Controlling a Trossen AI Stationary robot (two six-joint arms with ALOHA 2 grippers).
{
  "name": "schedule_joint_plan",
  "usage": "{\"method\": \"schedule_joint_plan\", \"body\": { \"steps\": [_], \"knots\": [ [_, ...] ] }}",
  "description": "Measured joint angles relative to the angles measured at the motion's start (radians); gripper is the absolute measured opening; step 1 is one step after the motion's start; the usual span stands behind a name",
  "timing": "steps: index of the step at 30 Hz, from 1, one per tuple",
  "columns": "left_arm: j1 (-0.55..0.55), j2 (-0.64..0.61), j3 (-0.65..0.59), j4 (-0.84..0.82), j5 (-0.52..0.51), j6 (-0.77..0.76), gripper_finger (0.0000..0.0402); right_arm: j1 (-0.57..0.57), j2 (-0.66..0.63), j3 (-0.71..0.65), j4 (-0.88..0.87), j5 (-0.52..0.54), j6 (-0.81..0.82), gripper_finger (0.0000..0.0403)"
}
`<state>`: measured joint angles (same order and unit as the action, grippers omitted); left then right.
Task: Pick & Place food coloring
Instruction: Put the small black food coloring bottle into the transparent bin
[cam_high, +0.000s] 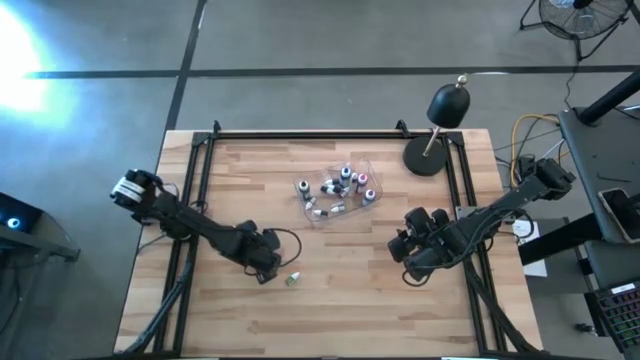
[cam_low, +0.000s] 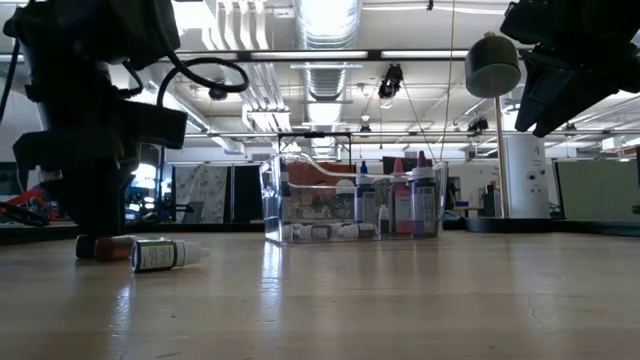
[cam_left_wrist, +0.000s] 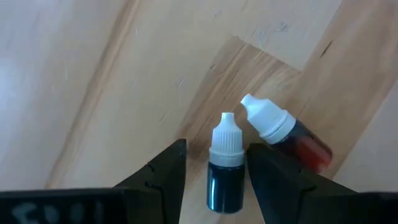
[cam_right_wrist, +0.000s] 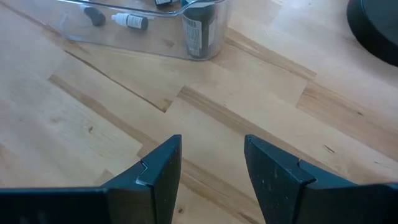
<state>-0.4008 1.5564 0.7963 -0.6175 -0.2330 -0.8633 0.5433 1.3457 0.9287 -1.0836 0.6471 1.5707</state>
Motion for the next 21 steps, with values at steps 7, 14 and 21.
{"method": "schedule_joint_plan", "body": {
  "steps": [7, 14, 21],
  "knots": [
    [0.007, 0.016, 0.0, 0.008, 0.015, -0.006, 0.0118, 0.0, 0.0, 0.0, 0.001, 0.0, 0.0, 0.0169],
    [0.028, 0.011, 0.0, 0.022, 0.059, 0.032, 0.0047, 0.0, 0.0, 0.0, 0.001, 0.0, 0.0, 0.0169],
    [0.042, -0.033, 0.008, 0.042, 0.097, 0.031, 0.0022, -0.001, 0.0, 0.0, 0.0, 0.0, 0.0, 0.0169]
  ]
}}
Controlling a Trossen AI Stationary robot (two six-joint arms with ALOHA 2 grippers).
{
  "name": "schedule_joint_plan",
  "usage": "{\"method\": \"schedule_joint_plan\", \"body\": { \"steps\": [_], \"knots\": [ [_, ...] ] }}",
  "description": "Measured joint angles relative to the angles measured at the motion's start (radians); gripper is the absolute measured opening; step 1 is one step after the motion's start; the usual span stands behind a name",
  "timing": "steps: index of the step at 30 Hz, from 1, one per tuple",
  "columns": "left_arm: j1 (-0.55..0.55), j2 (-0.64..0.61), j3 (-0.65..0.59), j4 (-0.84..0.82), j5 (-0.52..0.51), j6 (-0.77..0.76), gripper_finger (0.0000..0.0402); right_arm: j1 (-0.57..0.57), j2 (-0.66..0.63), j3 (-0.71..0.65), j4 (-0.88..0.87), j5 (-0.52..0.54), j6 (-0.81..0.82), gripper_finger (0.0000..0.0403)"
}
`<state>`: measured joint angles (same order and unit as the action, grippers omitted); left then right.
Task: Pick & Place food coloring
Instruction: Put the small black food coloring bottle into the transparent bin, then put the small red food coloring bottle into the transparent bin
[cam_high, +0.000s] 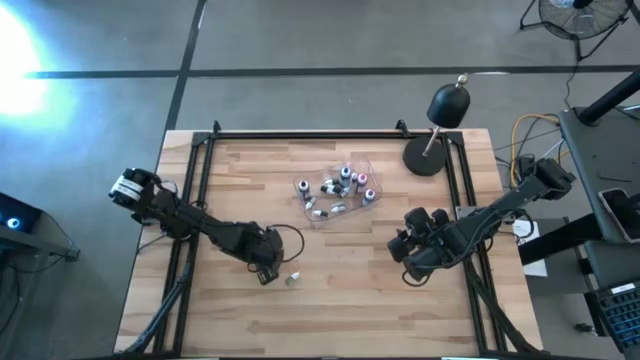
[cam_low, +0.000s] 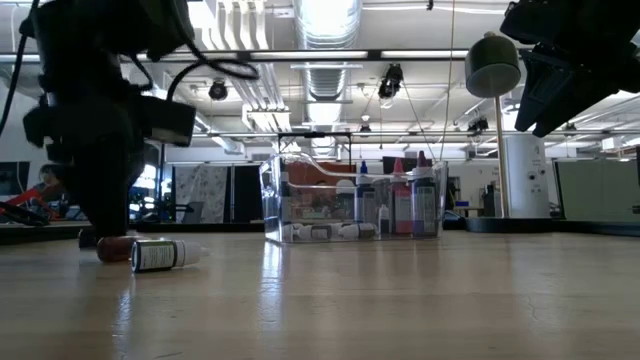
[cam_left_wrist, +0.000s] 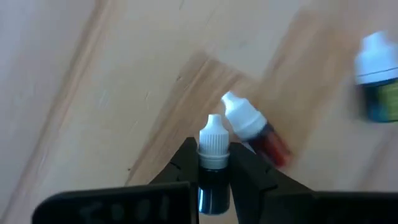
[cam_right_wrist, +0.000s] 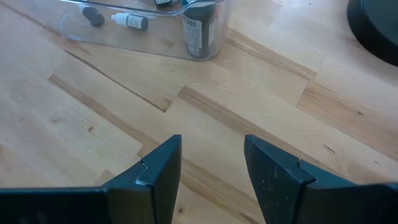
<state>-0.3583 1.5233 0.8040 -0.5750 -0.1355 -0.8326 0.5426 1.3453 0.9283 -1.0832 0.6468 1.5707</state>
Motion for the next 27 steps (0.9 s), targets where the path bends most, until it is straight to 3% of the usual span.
{"method": "schedule_joint_plan", "body": {
  "steps": [3, 7, 10, 14, 21, 27],
  "knots": [
    [0.021, -0.067, 0.014, -0.012, -0.028, 0.0, 0.0023, 0.0, 0.0, 0.0, 0.0, 0.0, 0.0, 0.0169],
    [0.056, -0.158, 0.06, 0.006, -0.145, 0.029, 0.0023, -0.001, 0.0, 0.0, -0.001, 0.0, 0.0, 0.0169],
    [0.096, -0.215, 0.098, 0.16, -0.213, 0.134, 0.0023, -0.001, 0.0, 0.0, -0.002, 0.0, 0.0, 0.0169],
    [0.202, -0.218, 0.124, 0.401, -0.218, 0.231, 0.0028, -0.001, -0.001, 0.0, -0.002, 0.0, 0.0, 0.0169],
    [0.387, -0.118, 0.191, 0.471, -0.157, 0.241, 0.0096, -0.001, -0.001, 0.0, 0.0, -0.018, 0.007, 0.0169],
    [0.4, -0.102, 0.261, 0.445, -0.165, 0.259, 0.0154, 0.0, -0.001, 0.0, 0.0, -0.03, 0.034, 0.0169]
  ]
}}
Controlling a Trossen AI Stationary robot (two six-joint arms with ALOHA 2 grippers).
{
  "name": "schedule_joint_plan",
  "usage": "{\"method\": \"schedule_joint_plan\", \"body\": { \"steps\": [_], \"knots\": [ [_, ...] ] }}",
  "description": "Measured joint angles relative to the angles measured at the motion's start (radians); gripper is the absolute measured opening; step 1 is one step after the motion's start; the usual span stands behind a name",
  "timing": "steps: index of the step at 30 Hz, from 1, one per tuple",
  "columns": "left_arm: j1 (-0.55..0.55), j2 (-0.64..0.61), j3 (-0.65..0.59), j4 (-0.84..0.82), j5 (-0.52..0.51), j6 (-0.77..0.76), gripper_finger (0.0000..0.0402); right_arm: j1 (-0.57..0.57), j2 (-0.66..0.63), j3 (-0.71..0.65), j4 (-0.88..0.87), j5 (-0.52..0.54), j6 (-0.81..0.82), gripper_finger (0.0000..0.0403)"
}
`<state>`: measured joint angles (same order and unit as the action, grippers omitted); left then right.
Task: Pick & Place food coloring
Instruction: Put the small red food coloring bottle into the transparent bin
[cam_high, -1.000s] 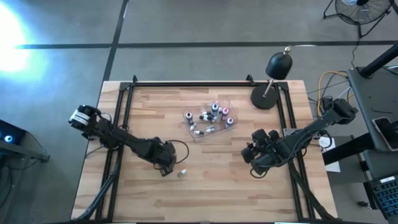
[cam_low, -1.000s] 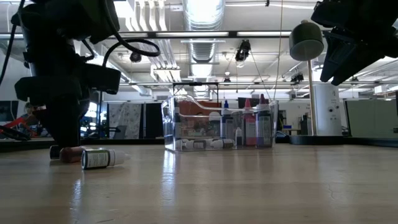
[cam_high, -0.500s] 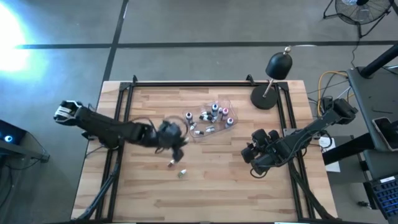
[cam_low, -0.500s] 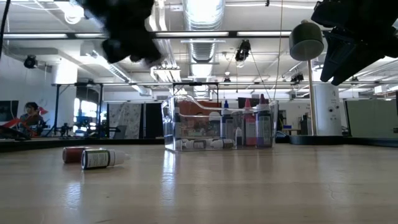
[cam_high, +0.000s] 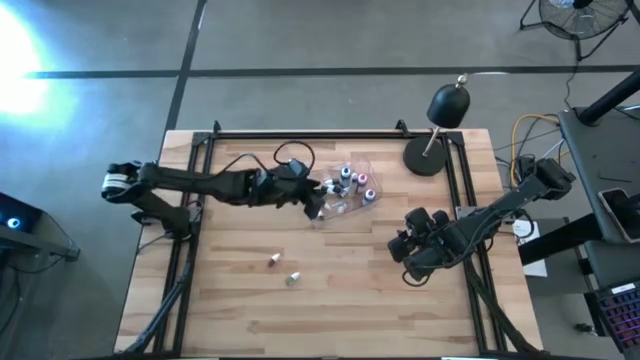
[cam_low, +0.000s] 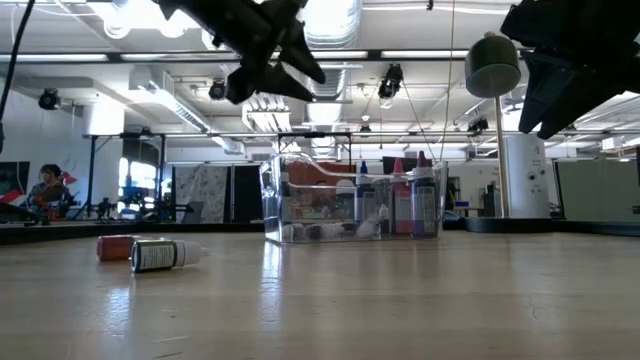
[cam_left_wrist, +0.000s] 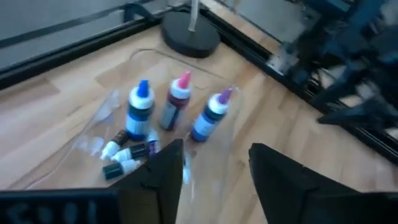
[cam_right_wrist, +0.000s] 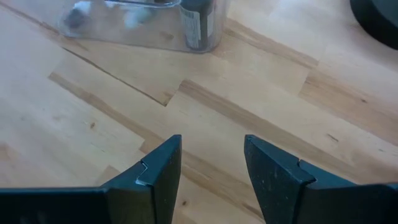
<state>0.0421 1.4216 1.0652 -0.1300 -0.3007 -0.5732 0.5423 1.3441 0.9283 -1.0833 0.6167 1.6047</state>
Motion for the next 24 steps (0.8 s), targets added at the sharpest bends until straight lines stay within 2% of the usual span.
{"method": "schedule_joint_plan", "body": {
  "steps": [2, 5, 8, 11, 14, 17, 24],
  "knots": [
    [-0.015, -0.017, 0.027, -0.067, 0.075, 0.033, 0.0163, 0.0, 0.0, 0.0, 0.0, -0.004, 0.0, 0.0169],
    [-0.065, -0.046, 0.066, -0.251, 0.195, 0.075, 0.0166, 0.0, 0.0, 0.0, 0.001, -0.016, -0.007, 0.0169],
    [-0.144, -0.049, 0.072, -0.503, 0.152, 0.02, 0.0167, 0.0, 0.0, 0.0, 0.001, -0.016, -0.009, 0.0169],
    [-0.214, -0.027, 0.043, -0.655, 0.077, -0.178, 0.0167, 0.001, 0.0, 0.0, 0.0, -0.015, -0.011, 0.0169],
    [-0.267, 0.003, -0.005, -0.677, 0.073, -0.401, 0.0165, 0.001, 0.0, -0.001, 0.0, -0.015, -0.011, 0.0169],
    [-0.303, 0.045, -0.035, -0.646, 0.08, -0.551, 0.0161, 0.001, 0.0, -0.002, 0.0, -0.014, -0.012, 0.0169],
    [-0.356, 0.169, -0.029, -0.638, 0.113, -0.612, 0.016, 0.001, 0.0, -0.002, 0.001, -0.014, -0.034, 0.0169]
  ]
}}
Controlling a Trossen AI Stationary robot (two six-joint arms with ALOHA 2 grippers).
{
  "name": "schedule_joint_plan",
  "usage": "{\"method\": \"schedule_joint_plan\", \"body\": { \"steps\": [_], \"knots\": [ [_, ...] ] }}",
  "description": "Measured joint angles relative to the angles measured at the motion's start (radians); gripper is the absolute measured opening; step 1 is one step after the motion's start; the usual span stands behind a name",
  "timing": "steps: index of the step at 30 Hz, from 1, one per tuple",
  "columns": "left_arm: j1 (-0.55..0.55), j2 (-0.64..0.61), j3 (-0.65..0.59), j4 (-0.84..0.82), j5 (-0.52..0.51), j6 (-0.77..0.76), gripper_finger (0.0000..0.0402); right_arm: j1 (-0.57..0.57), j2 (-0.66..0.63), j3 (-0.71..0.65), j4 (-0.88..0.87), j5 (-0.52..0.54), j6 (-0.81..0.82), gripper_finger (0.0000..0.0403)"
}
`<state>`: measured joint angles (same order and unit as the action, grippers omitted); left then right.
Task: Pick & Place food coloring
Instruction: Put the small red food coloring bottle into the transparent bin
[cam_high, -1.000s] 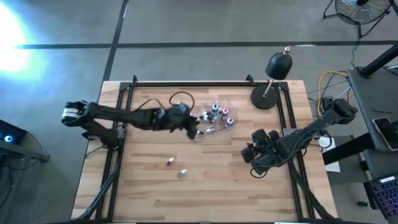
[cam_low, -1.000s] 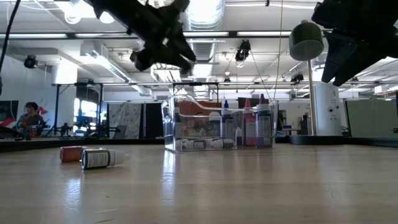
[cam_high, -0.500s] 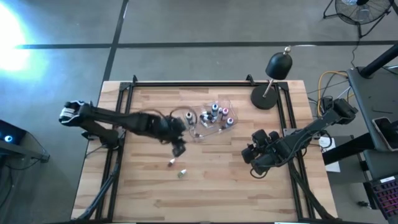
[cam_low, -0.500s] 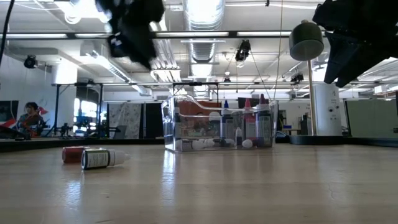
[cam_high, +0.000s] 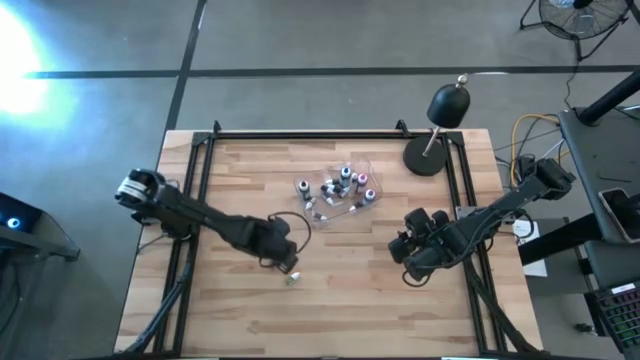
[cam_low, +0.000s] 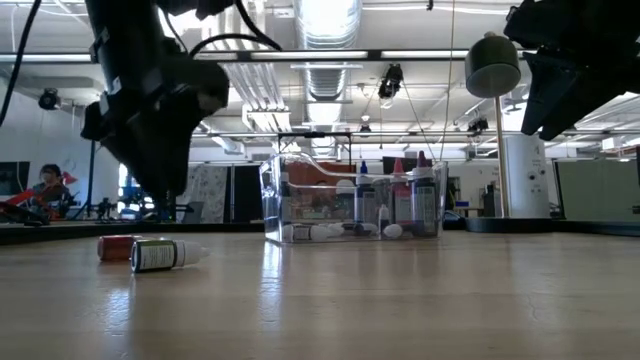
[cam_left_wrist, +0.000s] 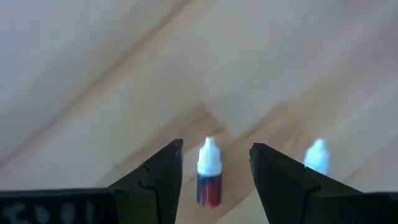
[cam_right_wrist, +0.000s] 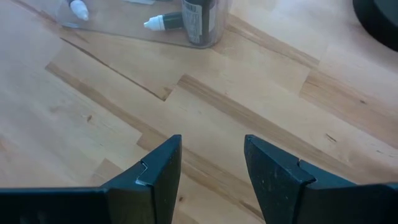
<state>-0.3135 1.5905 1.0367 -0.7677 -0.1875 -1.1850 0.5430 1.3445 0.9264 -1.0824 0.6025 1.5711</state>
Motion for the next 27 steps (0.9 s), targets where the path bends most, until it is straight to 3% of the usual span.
{"method": "schedule_joint_plan", "body": {
  "steps": [6, 18, 27],
  "knots": [
    [-0.016, 0.085, 0.0, -0.002, 0.072, -0.021, 0.016, 0.0, 0.0, 0.0, 0.009, -0.001, 0.0, 0.0169],
    [-0.025, 0.151, 0.0, 0.003, 0.074, -0.021, 0.0159, -0.001, 0.001, 0.0, 0.016, -0.009, -0.001, 0.0169],
    [-0.024, 0.168, 0.002, -0.002, 0.066, -0.021, 0.0107, -0.001, 0.001, 0.0, 0.016, -0.009, -0.001, 0.0169]
  ]
}}
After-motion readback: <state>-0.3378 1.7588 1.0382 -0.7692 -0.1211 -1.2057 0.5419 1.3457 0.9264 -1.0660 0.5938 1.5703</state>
